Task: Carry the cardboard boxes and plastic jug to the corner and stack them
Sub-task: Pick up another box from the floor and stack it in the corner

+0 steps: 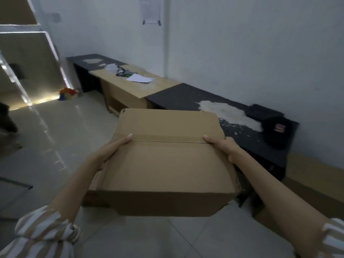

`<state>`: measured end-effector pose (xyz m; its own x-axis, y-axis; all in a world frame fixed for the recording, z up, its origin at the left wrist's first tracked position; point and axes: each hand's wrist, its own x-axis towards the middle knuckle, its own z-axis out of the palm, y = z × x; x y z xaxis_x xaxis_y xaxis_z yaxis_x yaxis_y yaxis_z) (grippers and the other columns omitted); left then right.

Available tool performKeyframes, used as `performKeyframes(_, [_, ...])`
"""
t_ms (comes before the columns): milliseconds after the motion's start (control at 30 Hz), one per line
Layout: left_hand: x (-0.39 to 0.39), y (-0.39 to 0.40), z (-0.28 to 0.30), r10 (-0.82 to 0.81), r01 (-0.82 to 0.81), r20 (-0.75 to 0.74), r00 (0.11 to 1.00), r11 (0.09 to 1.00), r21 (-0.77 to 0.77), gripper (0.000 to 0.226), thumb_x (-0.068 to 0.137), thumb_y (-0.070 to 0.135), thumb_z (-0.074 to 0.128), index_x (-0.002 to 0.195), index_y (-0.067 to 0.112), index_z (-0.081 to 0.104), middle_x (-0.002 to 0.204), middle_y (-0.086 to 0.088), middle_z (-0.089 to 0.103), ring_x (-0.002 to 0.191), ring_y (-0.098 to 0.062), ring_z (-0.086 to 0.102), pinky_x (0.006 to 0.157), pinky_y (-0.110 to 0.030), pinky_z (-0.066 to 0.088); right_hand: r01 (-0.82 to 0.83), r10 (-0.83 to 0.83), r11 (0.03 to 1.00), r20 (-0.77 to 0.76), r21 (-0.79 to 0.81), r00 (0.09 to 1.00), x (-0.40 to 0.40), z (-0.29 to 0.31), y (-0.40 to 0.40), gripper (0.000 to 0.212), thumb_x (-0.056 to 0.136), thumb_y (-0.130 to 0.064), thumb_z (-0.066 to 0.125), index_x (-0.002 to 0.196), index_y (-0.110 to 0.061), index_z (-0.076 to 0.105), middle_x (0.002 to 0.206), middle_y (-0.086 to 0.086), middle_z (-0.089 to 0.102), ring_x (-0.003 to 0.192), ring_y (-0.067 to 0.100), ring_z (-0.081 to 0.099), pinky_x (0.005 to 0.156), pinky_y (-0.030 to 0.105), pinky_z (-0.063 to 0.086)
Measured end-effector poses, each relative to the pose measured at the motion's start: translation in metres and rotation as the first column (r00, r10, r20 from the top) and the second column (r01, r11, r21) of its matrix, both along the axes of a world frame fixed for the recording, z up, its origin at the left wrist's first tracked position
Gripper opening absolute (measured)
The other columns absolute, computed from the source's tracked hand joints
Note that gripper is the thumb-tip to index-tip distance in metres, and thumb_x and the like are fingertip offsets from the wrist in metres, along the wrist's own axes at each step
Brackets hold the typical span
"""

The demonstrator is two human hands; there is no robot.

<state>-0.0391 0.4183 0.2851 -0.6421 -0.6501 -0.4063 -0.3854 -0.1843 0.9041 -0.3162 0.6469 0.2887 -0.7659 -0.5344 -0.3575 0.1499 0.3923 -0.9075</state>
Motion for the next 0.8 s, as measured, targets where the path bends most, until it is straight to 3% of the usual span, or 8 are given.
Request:
performKeyframes(133, [-0.062,0.07,0.0,-0.124,0.124,0.023,0.992,0.992,-0.021,0.089,0.065,0.072,0.065,0.136,0.025,0.039,0.118,-0.013,0.063,0.104,-0.031,0.065,0.09,-0.047,0.053,0.127,-0.128,0.992,0.017,0.026,0.992,-0.03,-0.001,0.111,0.096,0.06,-0.054,0.083,0.133,-0.004,0.046,0.125,0.012,0.059,0.104,0.028,0.06,0.074,0.036,0.049])
performKeyframes(200, [-0.097,0.119,0.0,-0.173,0.173,0.017,0.985,0.985,-0.016,0.082,0.069,0.068,0.064,0.134,0.022,0.04,0.116,-0.014,0.064,0.102,-0.031,0.065,0.087,-0.045,0.053,0.192,-0.193,0.981,0.025,0.027,0.981,-0.046,-0.003,0.173,0.1,0.058,-0.055,0.083,0.135,-0.004,0.044,0.127,0.012,0.059,0.103,0.027,0.061,0.065,0.033,0.048])
performKeyframes(300, [-0.147,0.198,-0.005,-0.232,0.232,0.012,0.973,0.973,-0.005,0.063,0.08,0.055,0.06,0.129,0.019,0.044,0.107,-0.011,0.066,0.093,-0.026,0.066,0.071,-0.036,0.053,0.272,-0.273,0.962,0.025,0.035,0.962,-0.063,-0.005,0.268,0.096,0.066,-0.05,0.082,0.138,-0.003,0.04,0.132,0.012,0.056,0.103,0.026,0.059,0.072,0.034,0.048])
performKeyframes(400, [-0.194,0.279,-0.017,-0.323,0.321,0.017,0.946,0.945,0.063,0.065,0.077,0.056,0.063,0.129,0.021,0.046,0.102,-0.012,0.07,0.082,-0.024,0.072,0.06,-0.03,0.057,0.345,-0.345,0.938,0.017,0.032,0.938,-0.083,-0.011,0.366,0.089,0.071,-0.044,0.08,0.138,-0.003,0.039,0.134,0.012,0.054,0.099,0.024,0.055,0.079,0.034,0.045])
performKeyframes(567, [-0.273,0.407,-0.035,-0.491,0.49,0.051,0.87,0.871,0.035,0.089,0.069,0.064,0.067,0.141,0.024,0.034,0.12,-0.01,0.064,0.102,-0.027,0.066,0.073,-0.035,0.055,0.45,-0.451,0.893,0.015,0.026,0.893,-0.107,-0.012,0.521,0.07,0.078,-0.035,0.076,0.135,-0.005,0.048,0.114,0.002,0.055,0.097,0.021,0.053,0.081,0.033,0.042])
performKeyframes(667, [-0.323,0.478,-0.039,-0.567,0.567,0.057,0.822,0.823,0.024,0.092,0.071,0.066,0.063,0.146,0.028,0.025,0.121,-0.009,0.062,0.103,-0.026,0.065,0.072,-0.033,0.053,0.523,-0.525,0.85,0.016,0.061,0.851,-0.124,-0.015,0.598,0.077,0.072,-0.041,0.079,0.135,-0.008,0.05,0.128,0.006,0.059,0.098,0.023,0.056,0.082,0.034,0.044])
performKeyframes(800, [-0.386,0.556,-0.045,-0.642,0.64,-0.014,0.767,0.762,0.096,0.087,0.075,0.064,0.063,0.146,0.027,0.028,0.125,-0.007,0.062,0.104,-0.024,0.066,0.073,-0.033,0.055,0.65,-0.651,0.758,0.013,0.051,0.759,-0.149,-0.022,0.678,0.076,0.071,-0.041,0.081,0.131,-0.004,0.053,0.125,0.011,0.062,0.092,0.023,0.058,0.078,0.033,0.044])
